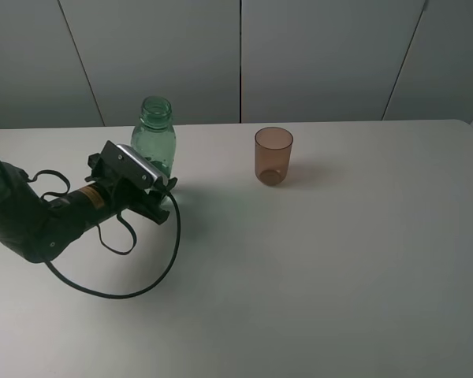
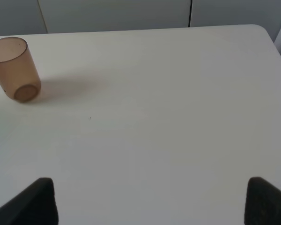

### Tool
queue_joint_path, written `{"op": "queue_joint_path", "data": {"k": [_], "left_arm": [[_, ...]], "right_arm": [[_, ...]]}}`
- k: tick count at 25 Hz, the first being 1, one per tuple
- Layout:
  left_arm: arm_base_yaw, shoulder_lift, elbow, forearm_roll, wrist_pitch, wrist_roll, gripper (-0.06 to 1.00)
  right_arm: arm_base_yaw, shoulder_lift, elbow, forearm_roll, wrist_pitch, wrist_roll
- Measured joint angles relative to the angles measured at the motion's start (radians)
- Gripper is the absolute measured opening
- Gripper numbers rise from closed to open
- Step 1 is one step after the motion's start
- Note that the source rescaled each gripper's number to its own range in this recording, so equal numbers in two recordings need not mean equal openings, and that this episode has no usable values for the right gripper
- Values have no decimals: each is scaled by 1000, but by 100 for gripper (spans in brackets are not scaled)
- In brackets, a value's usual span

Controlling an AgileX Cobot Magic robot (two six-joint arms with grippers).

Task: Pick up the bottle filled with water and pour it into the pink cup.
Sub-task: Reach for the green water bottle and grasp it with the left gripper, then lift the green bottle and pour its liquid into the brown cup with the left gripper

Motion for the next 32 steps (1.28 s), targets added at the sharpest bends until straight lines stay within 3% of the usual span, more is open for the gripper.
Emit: {"op": "queue_joint_path", "data": {"k": [7,14,22,25,32], "left_arm": [[0,0,0,18,0,2,2],[2,-50,-25,88,29,13,2],[18,-71,-201,180,40,17,2],[38,-71,-313,233,113,17,2],[60,-69,-603,373,387,40,2]], "right_arm": [[0,0,0,0,0,0],[0,0,0,0,0,0],[0,0,0,0,0,0],[0,0,0,0,0,0],[0,0,0,0,0,0]]}}
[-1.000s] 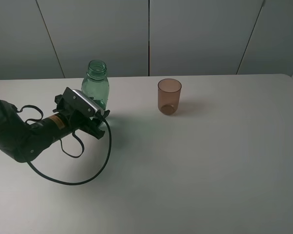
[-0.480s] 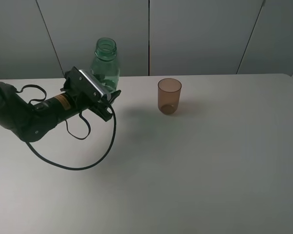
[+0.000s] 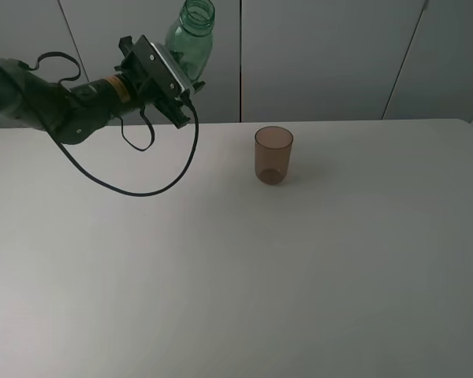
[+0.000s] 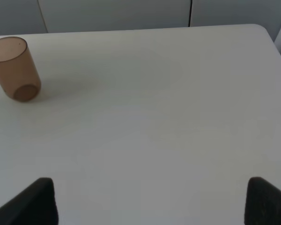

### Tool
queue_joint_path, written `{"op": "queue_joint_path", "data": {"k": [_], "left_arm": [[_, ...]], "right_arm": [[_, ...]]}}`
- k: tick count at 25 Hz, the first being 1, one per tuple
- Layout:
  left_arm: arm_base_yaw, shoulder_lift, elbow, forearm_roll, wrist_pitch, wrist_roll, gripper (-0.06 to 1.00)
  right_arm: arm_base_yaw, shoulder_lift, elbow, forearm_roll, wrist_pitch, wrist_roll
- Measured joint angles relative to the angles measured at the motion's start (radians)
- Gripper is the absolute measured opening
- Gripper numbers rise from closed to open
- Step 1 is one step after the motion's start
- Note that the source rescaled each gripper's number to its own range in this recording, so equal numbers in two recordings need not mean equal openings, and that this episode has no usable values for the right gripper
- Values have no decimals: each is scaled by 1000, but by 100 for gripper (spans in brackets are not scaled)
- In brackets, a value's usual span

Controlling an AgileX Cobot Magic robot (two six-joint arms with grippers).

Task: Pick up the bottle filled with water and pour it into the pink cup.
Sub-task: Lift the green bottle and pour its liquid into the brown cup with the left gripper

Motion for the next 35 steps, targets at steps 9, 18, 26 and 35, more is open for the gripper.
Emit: {"op": "queue_joint_path", "data": {"k": [9,18,26,35], "left_arm": [[0,167,-321,114,130,17,2],[-4,270,-442,217,159,34,2],[-34,342,-496,259,184,67,2],[-44,411,-621,288,229,129,2]], "right_arm": [[0,0,0,0,0,0],[0,0,0,0,0,0],[0,0,0,0,0,0],[0,0,0,0,0,0]]}}
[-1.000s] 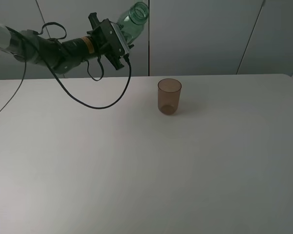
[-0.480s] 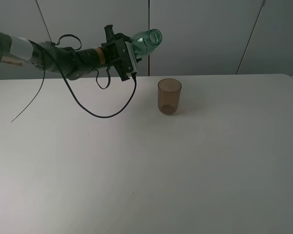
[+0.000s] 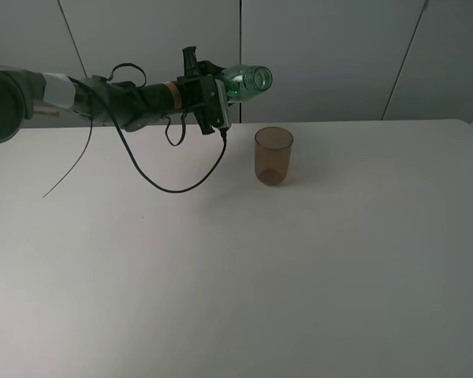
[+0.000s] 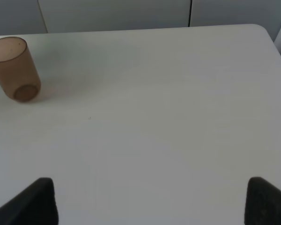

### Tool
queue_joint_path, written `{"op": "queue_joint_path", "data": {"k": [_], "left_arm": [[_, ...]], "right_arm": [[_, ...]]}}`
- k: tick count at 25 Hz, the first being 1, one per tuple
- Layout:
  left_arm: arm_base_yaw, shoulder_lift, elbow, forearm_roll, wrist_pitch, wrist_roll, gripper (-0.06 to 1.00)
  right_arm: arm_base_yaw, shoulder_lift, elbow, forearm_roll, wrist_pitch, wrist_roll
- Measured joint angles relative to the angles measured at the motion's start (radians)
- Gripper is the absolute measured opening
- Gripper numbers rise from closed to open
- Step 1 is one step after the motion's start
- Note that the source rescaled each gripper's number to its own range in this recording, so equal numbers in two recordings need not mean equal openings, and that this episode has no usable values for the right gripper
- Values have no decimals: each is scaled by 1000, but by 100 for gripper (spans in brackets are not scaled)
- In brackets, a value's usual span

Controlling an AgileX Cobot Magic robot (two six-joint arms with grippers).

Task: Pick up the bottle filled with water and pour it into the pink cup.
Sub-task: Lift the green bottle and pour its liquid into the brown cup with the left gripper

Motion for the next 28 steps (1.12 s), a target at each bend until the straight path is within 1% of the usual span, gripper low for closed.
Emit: {"op": "queue_joint_path", "data": {"k": [11,19,24,28], "left_arm": [[-6,22,-6,8,27,180,2],[-10,22,-15,8,36,261,2],[-19,22,-41,8,48,287,2],[-29,22,-61,8,72,340,2]], "right_arm": [[0,0,0,0,0,0],[0,0,0,0,0,0],[0,0,0,0,0,0],[0,0,0,0,0,0]]}}
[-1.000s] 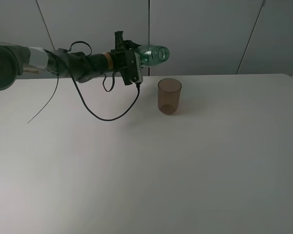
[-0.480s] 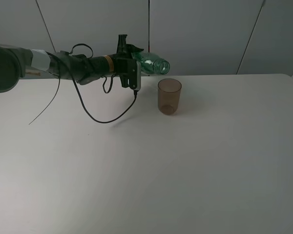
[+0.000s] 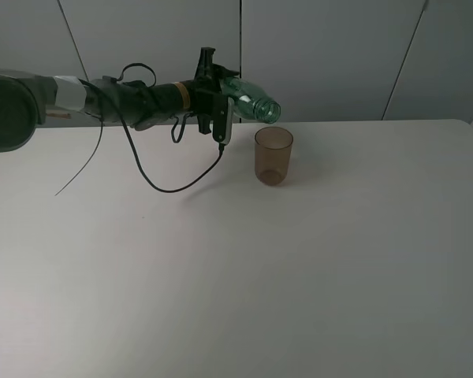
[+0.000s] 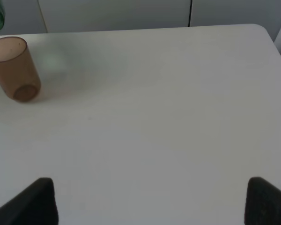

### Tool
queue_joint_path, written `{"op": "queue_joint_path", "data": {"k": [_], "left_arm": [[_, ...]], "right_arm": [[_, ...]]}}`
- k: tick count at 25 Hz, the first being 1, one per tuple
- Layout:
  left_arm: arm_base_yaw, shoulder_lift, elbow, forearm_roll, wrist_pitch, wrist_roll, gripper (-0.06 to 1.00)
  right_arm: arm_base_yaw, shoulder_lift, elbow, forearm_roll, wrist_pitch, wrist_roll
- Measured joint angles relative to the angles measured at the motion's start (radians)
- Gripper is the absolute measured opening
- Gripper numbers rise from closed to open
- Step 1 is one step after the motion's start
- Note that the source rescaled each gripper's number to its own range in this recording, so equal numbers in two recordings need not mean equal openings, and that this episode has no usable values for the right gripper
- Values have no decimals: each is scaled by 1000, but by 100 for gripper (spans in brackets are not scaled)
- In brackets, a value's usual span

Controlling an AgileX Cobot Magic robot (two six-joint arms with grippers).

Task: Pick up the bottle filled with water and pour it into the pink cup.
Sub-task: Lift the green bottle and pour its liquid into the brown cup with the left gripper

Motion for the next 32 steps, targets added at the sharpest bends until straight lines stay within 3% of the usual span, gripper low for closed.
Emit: {"op": "queue_joint_path", "data": {"k": [32], "left_arm": [[-5,0,-45,0,21,160,2]], "right_arm": [[0,0,0,0,0,0]]}}
